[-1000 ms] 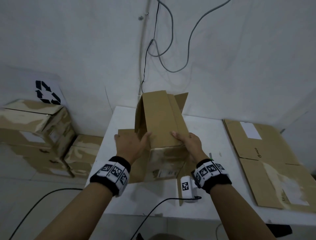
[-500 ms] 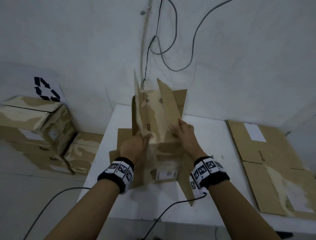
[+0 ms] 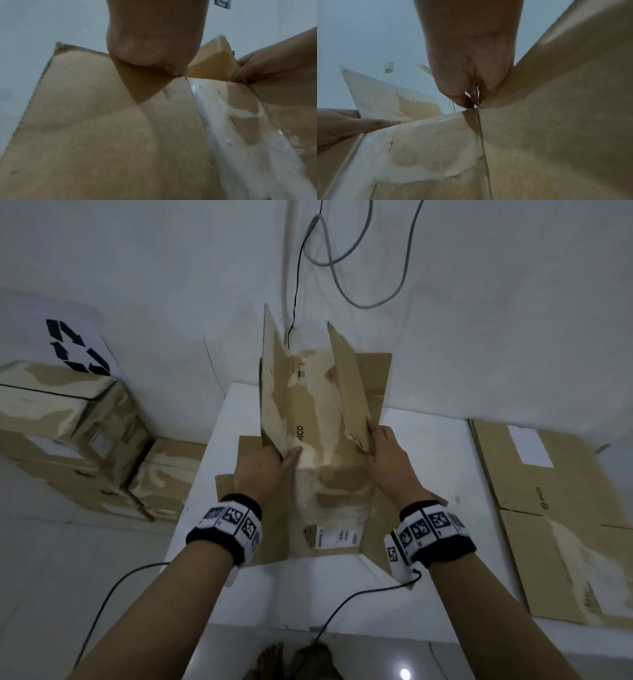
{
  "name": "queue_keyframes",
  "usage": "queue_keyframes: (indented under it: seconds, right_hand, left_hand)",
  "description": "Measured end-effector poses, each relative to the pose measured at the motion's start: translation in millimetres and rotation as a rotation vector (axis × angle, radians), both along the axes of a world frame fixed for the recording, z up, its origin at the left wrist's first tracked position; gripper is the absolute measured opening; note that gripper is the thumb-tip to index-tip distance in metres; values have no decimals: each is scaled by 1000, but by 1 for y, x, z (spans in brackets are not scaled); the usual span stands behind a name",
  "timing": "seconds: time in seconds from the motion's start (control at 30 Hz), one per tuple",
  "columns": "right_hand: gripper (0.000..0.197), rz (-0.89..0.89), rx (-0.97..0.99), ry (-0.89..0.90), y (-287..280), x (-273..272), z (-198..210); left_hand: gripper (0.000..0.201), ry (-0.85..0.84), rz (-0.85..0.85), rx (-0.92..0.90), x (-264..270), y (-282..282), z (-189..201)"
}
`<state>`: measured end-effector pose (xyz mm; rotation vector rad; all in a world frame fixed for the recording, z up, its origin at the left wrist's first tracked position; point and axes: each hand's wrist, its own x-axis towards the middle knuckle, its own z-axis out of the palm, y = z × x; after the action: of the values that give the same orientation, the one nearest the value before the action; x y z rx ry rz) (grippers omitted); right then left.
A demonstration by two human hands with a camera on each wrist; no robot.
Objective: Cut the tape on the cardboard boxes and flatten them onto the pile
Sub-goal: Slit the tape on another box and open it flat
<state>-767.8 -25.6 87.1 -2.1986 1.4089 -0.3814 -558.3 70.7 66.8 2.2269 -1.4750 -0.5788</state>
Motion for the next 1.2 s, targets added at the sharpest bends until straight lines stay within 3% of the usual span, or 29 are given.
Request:
queue_keyframes:
  seconds: [0.17,0.27,0.37,0.4,0.47,0.57,0.6,0.63,0.7,0.73,0.77,0.83,0.9,0.97,1.07,1.2]
  right_hand:
    - [64,-37,41,-5,-6,-2,-17]
    - [61,-116,160,-75,5,-7,-52]
    - [56,-222,218,-30,21,-11,-92]
    - [48,-251,186,6,24,-13,-103]
    - [26,-342,163,-24,31,-16,-123]
    - [33,-468,172,-201,36,-22,-147]
    - [27,-516,167,-231,38,-25,-157]
    - [39,-590,150,-260,40,-28,-166]
    - [89,-743,79,-337,48,-35,-181]
    - [105,-800,12,-336,51,-37,-187]
    - [111,-829,-54,-305,53,-38,-192]
    - [101,-780,-141,-209,55,-40,-202]
    - [67,-547,-225,-98,57,-34,-209]
    - [49,-267,-208,-5,59,-28,-218]
    - [54,-93,-144,244,67,-22,-227]
    - [56,-72,-110,324,61,-20,-228]
  left_hand:
    - [57,73,6,25,0,-8,-6]
    - [62,74,84,109,-2,1,-36]
    - [70,-188,104,293,-7,8,-73]
    - [72,-206,156,321,-9,7,-86]
    - [74,-83,278,323,-10,5,-110]
    - [54,230,414,78,-10,2,-132]
    - [49,256,475,-1,-11,4,-138]
    - [57,237,551,-50,-13,5,-144]
    - [91,200,684,-132,-18,11,-153]
    - [99,154,712,-157,-21,14,-160]
    - [99,76,703,-145,-24,18,-166]
    - [84,-154,525,-96,-27,27,-178]
    - [62,-250,191,-136,-33,35,-195]
    - [54,-255,-85,-142,-43,41,-209]
    - [54,-306,-160,-68,-50,44,-216]
    - [56,-308,-175,-16,-42,39,-217]
